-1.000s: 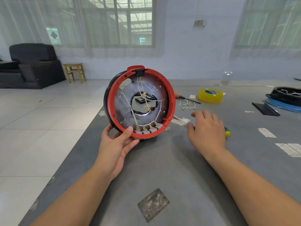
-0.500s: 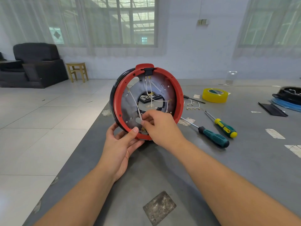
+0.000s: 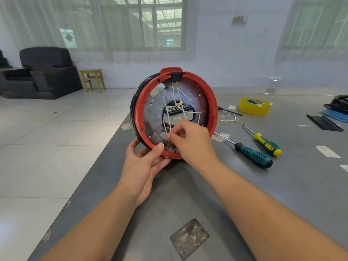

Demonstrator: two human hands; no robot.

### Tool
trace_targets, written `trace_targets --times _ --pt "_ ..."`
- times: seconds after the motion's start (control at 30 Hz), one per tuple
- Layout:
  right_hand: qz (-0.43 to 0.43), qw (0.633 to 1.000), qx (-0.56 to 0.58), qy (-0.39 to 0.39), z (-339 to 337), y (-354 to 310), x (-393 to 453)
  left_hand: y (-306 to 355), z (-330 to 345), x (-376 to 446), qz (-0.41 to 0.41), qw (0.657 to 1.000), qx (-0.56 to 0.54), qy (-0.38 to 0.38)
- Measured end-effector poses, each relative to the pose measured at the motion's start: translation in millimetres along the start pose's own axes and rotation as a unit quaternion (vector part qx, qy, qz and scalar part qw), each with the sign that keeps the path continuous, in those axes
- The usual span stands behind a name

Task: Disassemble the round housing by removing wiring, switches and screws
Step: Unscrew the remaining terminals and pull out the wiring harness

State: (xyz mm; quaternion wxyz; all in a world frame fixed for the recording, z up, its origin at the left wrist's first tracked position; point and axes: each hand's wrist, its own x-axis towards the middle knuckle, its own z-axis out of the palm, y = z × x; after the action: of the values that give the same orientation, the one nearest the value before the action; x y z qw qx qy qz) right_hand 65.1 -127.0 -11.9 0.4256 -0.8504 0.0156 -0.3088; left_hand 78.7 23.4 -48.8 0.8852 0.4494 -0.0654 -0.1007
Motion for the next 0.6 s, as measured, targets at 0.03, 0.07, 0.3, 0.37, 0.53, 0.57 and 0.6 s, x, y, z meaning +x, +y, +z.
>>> trace_targets --times 0.03,0.07,0.3,0.37,0.53,0.57,0.6 --pt "-0.003 1.0 0.013 0.009 -2 0 1 0 0 0 -0.002 1.0 0.001 0.003" --pt "-0.009 1.0 0.024 0.015 -4 -1 2 0 0 0 -0.005 1.0 0.002 0.006" --pt "-0.078 0.997 -0.02 -0.001 -28 -2 -8 3 4 -2 -0.019 0.999 -0.009 0.024" --pt "-0.107 0.989 -0.099 -0.012 -37 5 -14 4 5 -2 -0.021 0.999 -0.005 0.036" --pt "-0.178 0.932 -0.313 0.038 -52 28 -27 3 8 -3 -0.042 0.996 0.022 0.074" --pt "-0.19 0.928 -0.319 0.041 -53 32 -28 4 8 -4 -0.046 0.996 0.029 0.077" --pt "-0.201 0.925 -0.319 0.039 -53 34 -28 5 8 -4 -0.048 0.995 0.038 0.076"
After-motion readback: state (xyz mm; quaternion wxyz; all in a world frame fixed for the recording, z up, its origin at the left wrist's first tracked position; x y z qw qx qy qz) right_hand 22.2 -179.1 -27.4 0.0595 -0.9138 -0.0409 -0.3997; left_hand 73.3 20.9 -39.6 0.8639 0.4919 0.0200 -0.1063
